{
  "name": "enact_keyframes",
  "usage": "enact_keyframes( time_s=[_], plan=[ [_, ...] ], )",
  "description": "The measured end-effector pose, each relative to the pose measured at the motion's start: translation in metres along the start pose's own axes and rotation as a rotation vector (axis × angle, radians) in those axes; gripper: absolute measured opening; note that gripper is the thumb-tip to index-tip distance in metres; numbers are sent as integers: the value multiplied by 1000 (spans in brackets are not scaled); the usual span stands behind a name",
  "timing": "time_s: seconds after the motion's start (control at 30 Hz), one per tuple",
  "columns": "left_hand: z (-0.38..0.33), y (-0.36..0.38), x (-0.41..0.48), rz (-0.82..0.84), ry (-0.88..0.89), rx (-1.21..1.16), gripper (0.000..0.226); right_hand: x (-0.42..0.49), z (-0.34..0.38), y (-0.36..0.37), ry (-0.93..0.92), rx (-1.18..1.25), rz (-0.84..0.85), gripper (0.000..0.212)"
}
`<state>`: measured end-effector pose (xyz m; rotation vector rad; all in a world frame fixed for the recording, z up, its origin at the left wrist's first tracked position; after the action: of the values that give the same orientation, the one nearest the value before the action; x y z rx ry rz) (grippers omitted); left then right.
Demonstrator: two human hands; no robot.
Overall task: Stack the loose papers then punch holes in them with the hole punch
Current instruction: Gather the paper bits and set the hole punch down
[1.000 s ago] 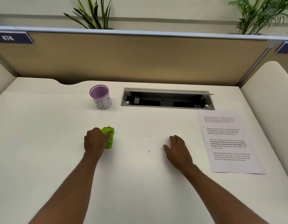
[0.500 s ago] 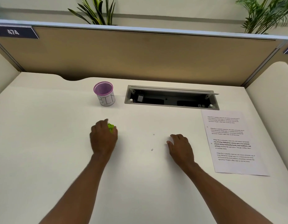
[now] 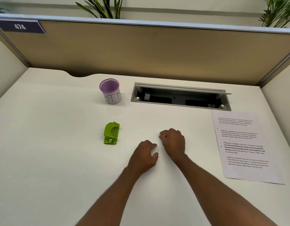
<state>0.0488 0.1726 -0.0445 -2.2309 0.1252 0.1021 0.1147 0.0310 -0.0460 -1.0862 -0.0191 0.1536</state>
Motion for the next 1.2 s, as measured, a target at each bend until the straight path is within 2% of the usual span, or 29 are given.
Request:
enact_keyframes(
  time_s=[0.2,0.37,0.67,0.8,0.9,1.07,1.17,1.2],
  plan=[
    [0,2,4,-30,-30,-86,37,5,4,2,-106,-183,-7,28],
    [2,4,5,-23,-20,-86,36,8,10,1,-166,-240,24,25],
    [-2,9,9,43,-53,23,32,-3,-10,-2,-70,71,35,25],
    [-7,13,10,10,-49,106,27,-10,-14,-6,-73,162,8,32],
    [-9,13,11,-27,-50,146,28,-13,-14,-7,-78,189,-3,42],
    [-11,15,9,-49,-45,193,28,-15,-16,-7,-79,192,-5,28],
    [-21,10,8,-58,-25,239,10,-14,-14,-8,-75,191,-10,31],
    [-24,9,7,-52,-9,239,16,-13,-13,-8,-70,194,-9,31]
  ],
)
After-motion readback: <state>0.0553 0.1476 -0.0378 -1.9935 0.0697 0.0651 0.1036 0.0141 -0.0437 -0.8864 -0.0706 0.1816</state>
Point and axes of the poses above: each hand's wrist, its own x-axis towards the middle knuckle, its own y-axis out of the palm, z = x × y, the point moved 2 cm from there along x, towards the middle knuckle, and after that the axes turned 8 degrees about -y, right-handed, at the moved point
